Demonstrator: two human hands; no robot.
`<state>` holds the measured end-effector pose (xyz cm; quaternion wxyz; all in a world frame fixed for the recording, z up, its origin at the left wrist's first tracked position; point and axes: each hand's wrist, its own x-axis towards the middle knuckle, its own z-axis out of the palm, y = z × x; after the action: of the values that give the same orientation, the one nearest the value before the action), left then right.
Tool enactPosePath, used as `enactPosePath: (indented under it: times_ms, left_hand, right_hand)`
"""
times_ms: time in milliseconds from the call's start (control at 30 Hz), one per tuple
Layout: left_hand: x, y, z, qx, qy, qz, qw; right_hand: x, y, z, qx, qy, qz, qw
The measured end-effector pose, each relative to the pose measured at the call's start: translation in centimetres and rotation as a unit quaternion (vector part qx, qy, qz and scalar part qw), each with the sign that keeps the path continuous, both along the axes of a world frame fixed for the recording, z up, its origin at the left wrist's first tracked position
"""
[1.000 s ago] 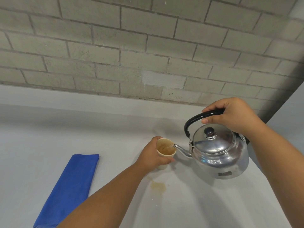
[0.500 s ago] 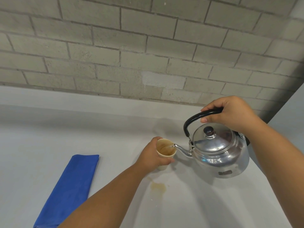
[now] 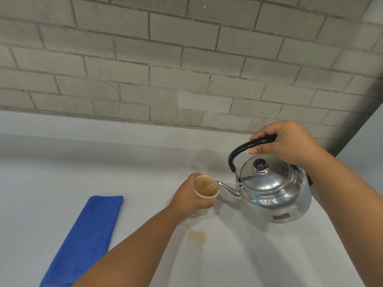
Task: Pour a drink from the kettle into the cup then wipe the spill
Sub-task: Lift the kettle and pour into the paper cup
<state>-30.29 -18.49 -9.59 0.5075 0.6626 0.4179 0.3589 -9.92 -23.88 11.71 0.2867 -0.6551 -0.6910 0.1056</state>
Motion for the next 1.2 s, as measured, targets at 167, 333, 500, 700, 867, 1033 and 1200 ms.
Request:
enactPosePath:
  times_ms: [167,333,500,700,867,1033,1200]
  left_hand:
    - [0.0,-0.1,0.0,-0.003,-0.004,0.002,1.000]
    - [0.0,-0.1,0.1,-0.003,0.005,0.002,1.000]
    - [0.0,-0.1,0.2,-0.010,0.016,0.004,1.000]
    - [0.0,-0.2,0.3,-0.011,0.020,0.011,1.000]
    - [0.1,-0.3,0.4,-0.011,0.027,0.012,1.000]
    - [-0.4,0.0,1.3,-0.011,0.070,-0.013,0.997]
    - [-1.0,0.3,1.7,-0.025,0.097,-0.018,0.995]
  right_hand:
    - [0.1,0.2,0.1,0.002,-0.004,0.006,1.000]
    - [0.3,0.4,0.2,0.002,-0.006,0.011,1.000]
    - [0.4,0.7,0.3,0.000,-0.010,0.015,1.000]
    - [0.7,0.9,0.3,-0.002,-0.007,0.022,1.000]
    - [0.9,1.2,0.1,-0.001,0.000,0.031,1.000]
    - [2.0,1.2,-0.5,0.012,0.022,0.035,0.999]
    - [3.9,0.8,-1.8,0.004,0.077,0.037,0.996]
